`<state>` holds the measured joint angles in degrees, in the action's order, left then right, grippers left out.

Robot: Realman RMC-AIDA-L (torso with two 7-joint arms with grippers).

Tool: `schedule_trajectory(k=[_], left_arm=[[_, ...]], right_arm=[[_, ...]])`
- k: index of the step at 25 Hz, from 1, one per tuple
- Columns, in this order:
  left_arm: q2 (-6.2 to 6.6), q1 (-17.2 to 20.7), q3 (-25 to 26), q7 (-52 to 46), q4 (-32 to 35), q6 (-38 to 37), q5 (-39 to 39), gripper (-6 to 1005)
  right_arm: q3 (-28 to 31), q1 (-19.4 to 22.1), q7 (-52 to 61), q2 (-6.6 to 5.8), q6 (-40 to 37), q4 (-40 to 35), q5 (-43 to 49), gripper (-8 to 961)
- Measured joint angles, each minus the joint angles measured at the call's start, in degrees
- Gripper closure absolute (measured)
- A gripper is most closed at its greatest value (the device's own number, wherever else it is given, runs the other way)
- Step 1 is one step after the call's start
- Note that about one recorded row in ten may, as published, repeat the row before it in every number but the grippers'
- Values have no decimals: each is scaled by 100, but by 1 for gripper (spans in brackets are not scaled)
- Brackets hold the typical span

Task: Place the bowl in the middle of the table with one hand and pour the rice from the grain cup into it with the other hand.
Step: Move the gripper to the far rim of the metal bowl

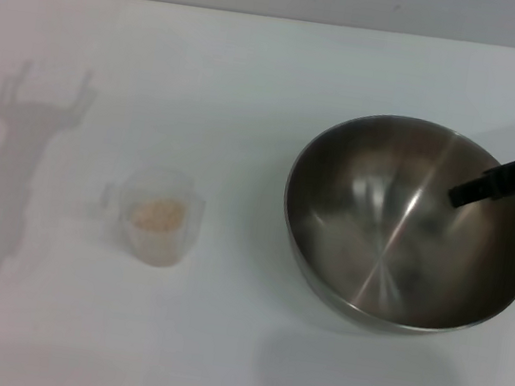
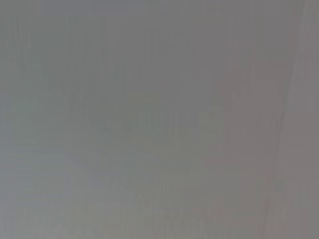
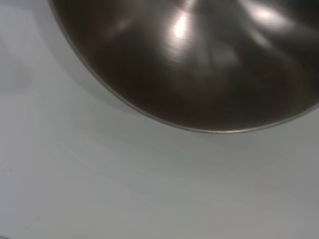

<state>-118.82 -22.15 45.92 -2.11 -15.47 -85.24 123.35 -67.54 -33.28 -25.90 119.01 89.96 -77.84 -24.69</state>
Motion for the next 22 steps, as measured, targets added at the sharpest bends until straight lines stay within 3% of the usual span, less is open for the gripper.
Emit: schedule_trajectory(k=[6,22], left_arm=[[0,-11,4,6,0,14,-5,177],[9,-53,35,51,0,17,-13,180]], right_arm=[[60,-40,-5,-18,-236,430,-201,347],[128,-47,-59,-19,-381,551,-202,833]])
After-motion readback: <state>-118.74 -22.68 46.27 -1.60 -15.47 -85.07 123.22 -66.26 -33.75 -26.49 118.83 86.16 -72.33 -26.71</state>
